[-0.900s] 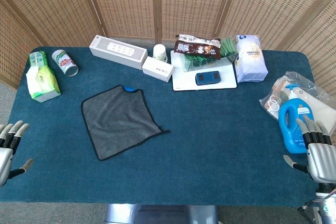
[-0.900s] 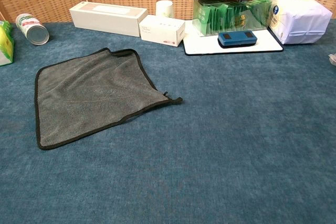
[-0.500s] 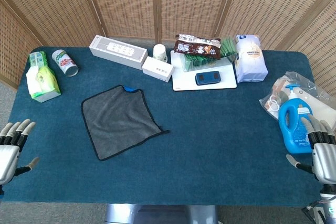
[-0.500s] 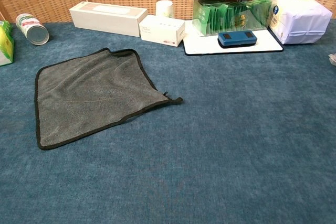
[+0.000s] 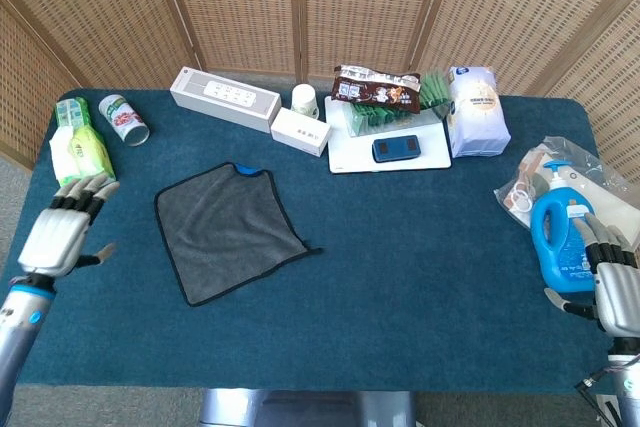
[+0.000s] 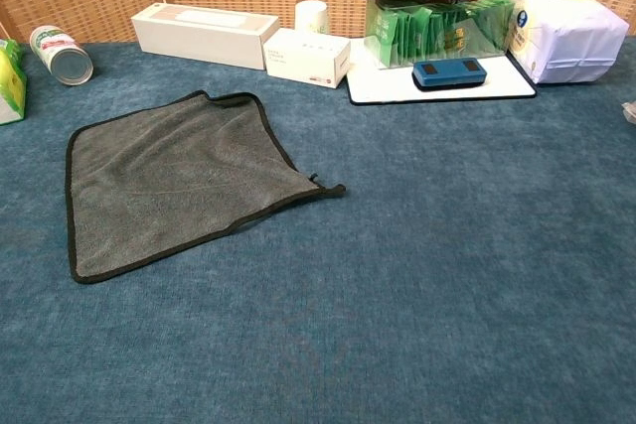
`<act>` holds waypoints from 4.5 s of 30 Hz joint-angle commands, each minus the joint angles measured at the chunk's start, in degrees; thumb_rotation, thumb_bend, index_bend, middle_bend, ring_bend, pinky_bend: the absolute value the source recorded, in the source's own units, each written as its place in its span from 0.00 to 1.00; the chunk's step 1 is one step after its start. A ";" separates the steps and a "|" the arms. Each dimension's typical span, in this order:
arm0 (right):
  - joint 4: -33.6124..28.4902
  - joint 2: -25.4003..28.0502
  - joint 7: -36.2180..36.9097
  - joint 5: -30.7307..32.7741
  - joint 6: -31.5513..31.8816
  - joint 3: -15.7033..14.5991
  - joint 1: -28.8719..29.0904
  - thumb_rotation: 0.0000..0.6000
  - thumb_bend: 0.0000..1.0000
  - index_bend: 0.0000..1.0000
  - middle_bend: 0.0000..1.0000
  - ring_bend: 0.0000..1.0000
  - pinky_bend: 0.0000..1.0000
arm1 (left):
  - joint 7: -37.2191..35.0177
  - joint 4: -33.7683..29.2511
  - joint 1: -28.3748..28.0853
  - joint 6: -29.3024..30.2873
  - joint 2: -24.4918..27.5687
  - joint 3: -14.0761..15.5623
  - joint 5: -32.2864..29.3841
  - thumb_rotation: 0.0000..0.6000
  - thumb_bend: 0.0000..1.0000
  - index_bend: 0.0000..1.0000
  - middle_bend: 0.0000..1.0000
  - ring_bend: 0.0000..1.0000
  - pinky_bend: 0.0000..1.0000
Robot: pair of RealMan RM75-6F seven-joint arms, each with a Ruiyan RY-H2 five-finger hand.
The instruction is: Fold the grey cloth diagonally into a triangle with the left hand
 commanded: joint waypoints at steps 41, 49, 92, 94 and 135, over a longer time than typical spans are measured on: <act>5.05 -0.13 3.57 8.26 -5.38 3.03 1.28 1.00 0.00 0.00 0.00 0.00 0.00 | 3.22 58.63 -38.86 -29.95 -42.58 -4.38 -7.69 1.00 0.30 0.21 0.00 0.00 0.09; 5.27 0.05 4.40 7.96 -5.32 3.02 1.13 1.00 0.00 0.00 0.00 0.00 0.00 | 3.38 63.07 -40.32 -29.89 -45.82 -3.69 -7.09 1.00 0.33 0.28 0.00 0.00 0.11; 4.65 0.82 6.27 6.30 -4.76 2.61 0.64 1.00 0.00 0.00 0.00 0.00 0.00 | 5.71 78.32 -43.59 -27.88 -55.11 -3.49 -5.72 1.00 0.56 0.63 0.00 0.06 0.27; 4.68 0.81 6.34 6.33 -4.88 2.59 0.67 1.00 0.00 0.00 0.00 0.00 0.00 | 5.22 77.92 -43.23 -27.31 -54.79 -3.36 -5.51 1.00 0.57 0.64 0.00 0.06 0.27; 3.42 0.35 4.13 4.57 -4.26 1.50 0.85 1.00 0.00 0.00 0.00 0.00 0.00 | 15.33 5.62 -22.75 -12.57 -12.10 4.35 -9.40 1.00 0.56 0.69 0.00 0.02 0.21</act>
